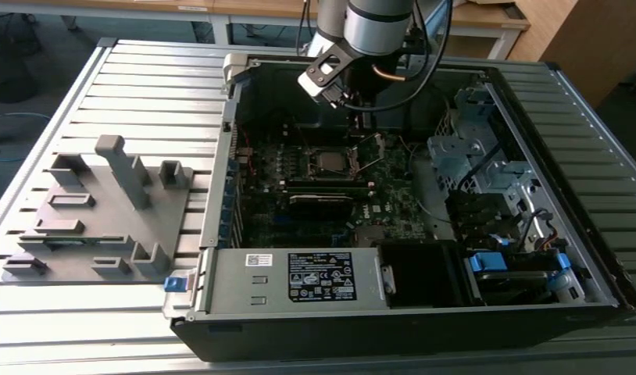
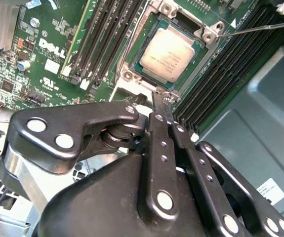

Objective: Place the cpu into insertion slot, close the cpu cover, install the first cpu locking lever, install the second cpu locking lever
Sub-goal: 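Close the cpu cover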

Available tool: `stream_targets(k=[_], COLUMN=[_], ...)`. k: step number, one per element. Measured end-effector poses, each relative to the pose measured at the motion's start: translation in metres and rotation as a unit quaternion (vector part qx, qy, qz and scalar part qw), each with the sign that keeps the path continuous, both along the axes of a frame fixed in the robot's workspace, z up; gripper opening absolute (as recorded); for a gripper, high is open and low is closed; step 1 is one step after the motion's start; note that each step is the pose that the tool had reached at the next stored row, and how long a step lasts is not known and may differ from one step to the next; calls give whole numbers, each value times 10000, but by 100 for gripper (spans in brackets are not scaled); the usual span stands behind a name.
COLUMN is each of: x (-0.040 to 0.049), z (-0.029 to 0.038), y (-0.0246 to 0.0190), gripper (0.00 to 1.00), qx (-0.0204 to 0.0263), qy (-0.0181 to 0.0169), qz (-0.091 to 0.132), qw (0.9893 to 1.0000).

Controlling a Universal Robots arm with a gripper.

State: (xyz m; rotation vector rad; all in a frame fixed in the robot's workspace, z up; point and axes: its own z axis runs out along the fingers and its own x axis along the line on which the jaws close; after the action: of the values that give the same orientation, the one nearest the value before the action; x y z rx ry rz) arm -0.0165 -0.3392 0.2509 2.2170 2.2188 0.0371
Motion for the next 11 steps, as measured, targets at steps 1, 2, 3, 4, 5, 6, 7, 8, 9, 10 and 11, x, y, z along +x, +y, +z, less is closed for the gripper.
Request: stream_targets(k=[1, 2, 3, 4, 5, 6, 7, 8, 9, 10, 11], x=[0, 0, 0, 0, 0, 0, 0, 0, 0, 0, 0], z=[6, 13, 21, 30, 39, 46, 51, 51, 51, 51, 52], y=[0, 0, 0, 0, 0, 0, 0, 0, 0, 0, 0], gripper=[10, 10, 10, 10, 10, 10, 10, 10, 10, 10, 10], qx=[-2, -1, 0, -1, 0, -1, -1, 1, 1, 1, 0], qy=[1, 0, 0, 0, 0, 0, 0, -1, -1, -1, 0], qz=[0, 0, 0, 0, 0, 0, 0, 0, 0, 0, 0], qw=[10000, 10000, 10000, 10000, 10000, 10000, 10000, 10000, 10000, 10000, 10000])
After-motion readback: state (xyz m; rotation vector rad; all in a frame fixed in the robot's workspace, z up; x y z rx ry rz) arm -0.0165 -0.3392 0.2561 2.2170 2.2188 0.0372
